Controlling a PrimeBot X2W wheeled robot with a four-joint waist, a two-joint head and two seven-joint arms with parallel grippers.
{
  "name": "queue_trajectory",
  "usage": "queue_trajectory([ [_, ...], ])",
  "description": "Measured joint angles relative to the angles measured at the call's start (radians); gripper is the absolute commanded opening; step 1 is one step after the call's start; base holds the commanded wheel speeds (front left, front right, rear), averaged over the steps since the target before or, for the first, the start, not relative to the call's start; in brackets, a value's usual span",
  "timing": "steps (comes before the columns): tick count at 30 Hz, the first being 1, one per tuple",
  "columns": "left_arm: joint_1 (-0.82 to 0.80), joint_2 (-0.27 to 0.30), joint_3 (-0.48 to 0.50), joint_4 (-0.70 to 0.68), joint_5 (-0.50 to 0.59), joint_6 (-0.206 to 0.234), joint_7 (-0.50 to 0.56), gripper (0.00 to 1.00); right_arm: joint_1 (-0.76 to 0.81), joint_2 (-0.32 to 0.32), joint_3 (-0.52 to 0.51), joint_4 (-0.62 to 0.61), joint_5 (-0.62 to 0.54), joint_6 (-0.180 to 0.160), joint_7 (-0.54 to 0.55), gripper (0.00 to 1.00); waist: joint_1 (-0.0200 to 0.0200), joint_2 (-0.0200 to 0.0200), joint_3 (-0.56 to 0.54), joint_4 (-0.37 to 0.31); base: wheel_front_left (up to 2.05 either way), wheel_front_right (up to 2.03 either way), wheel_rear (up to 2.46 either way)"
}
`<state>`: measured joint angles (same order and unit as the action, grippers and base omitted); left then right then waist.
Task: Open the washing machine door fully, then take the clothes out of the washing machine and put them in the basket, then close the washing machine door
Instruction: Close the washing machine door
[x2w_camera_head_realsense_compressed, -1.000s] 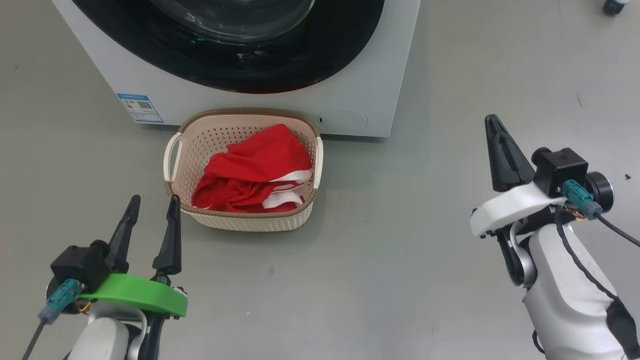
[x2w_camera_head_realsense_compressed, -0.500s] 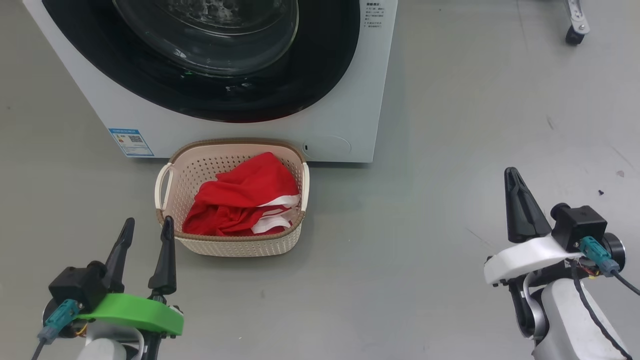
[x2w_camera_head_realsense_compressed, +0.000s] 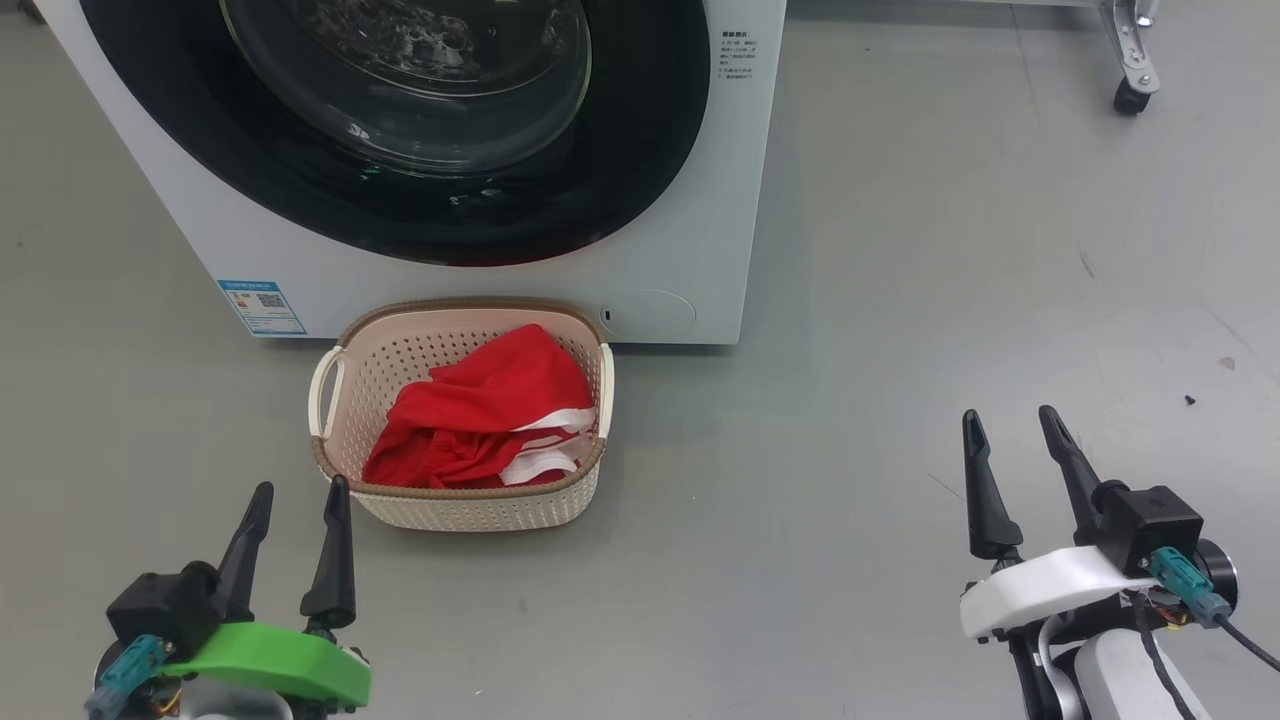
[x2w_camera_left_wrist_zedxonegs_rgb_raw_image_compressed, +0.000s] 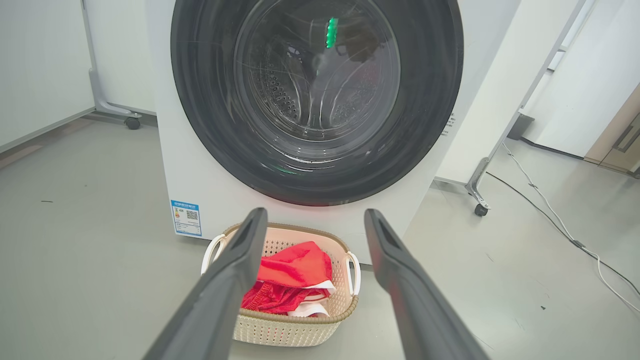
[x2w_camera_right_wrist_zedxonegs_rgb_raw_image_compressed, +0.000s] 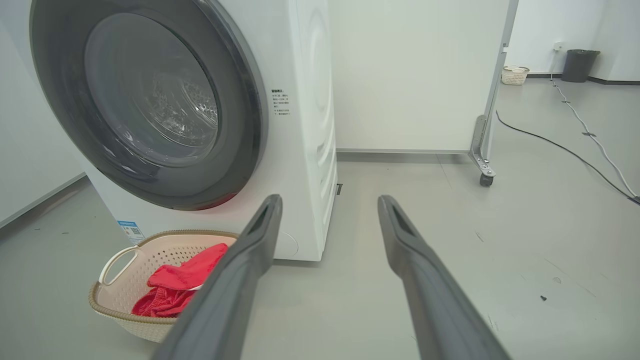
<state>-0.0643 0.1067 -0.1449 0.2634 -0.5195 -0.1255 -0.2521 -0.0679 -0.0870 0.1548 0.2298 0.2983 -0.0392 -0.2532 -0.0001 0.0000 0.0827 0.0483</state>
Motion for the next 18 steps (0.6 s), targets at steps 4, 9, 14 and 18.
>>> queue_trajectory([
  [4, 0.002, 0.000, 0.002, 0.005, 0.000, 0.000, 0.000, 1.00, 0.007, 0.001, -0.011, -0.022, -0.002, 0.000, 0.000, 1.00, 0.0000, 0.0000, -0.002, -0.002, 0.00, 0.00, 0.00],
  [9, 0.002, -0.001, 0.004, 0.006, 0.001, 0.000, 0.000, 1.00, 0.024, 0.004, -0.016, -0.036, -0.010, 0.000, 0.000, 1.00, 0.0000, 0.0000, -0.006, -0.004, 0.00, 0.00, 0.00],
  [14, 0.002, -0.002, 0.004, 0.005, 0.002, 0.000, 0.000, 1.00, 0.041, 0.010, -0.018, -0.047, -0.012, 0.001, 0.000, 1.00, 0.0000, 0.0000, -0.009, -0.004, 0.00, 0.00, 0.00],
  [18, 0.003, -0.001, -0.002, 0.003, 0.020, 0.000, 0.000, 1.00, 0.044, 0.012, -0.021, -0.059, -0.016, 0.001, 0.000, 1.00, 0.0000, 0.0000, -0.010, -0.003, 0.00, 0.00, 0.00],
])
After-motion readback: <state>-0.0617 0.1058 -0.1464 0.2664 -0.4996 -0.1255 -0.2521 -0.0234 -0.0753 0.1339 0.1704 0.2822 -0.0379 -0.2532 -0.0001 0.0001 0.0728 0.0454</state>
